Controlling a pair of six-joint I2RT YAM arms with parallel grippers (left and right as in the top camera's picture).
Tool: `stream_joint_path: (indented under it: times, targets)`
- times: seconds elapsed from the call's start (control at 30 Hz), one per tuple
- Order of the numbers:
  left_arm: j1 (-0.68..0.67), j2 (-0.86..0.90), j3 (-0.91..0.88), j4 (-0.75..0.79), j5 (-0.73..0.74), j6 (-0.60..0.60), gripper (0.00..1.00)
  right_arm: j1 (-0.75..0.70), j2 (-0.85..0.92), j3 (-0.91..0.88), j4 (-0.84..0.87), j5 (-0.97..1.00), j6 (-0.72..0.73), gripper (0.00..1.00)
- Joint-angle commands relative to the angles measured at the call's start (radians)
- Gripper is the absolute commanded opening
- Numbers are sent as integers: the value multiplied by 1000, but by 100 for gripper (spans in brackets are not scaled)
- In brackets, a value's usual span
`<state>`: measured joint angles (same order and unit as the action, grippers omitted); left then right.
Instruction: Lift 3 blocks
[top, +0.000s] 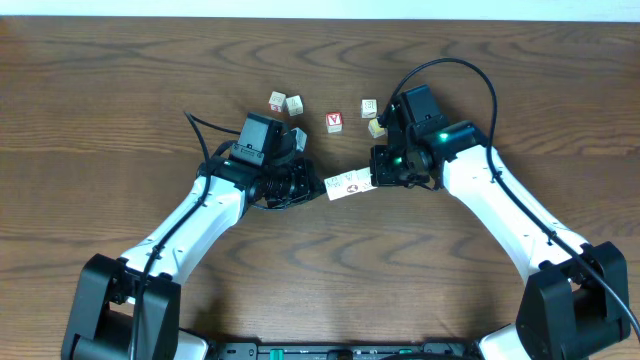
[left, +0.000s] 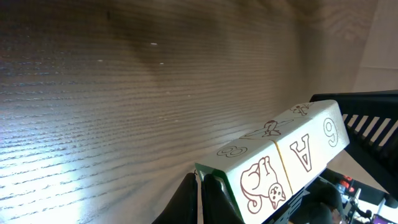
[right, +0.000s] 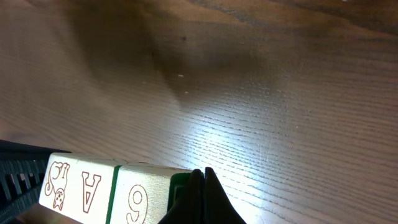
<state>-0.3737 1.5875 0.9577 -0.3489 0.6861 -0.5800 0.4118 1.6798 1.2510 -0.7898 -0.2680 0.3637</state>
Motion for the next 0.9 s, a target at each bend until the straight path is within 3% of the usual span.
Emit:
stream_joint_path:
  times: [0.0, 0.87]
  targets:
    - [-37, -29, 59, 37, 141, -2, 7, 85, -5, 10, 15, -244, 25, 1]
    - [-37, -30, 59, 42, 141, -10, 7, 88, -5, 10, 11, -230, 32, 1]
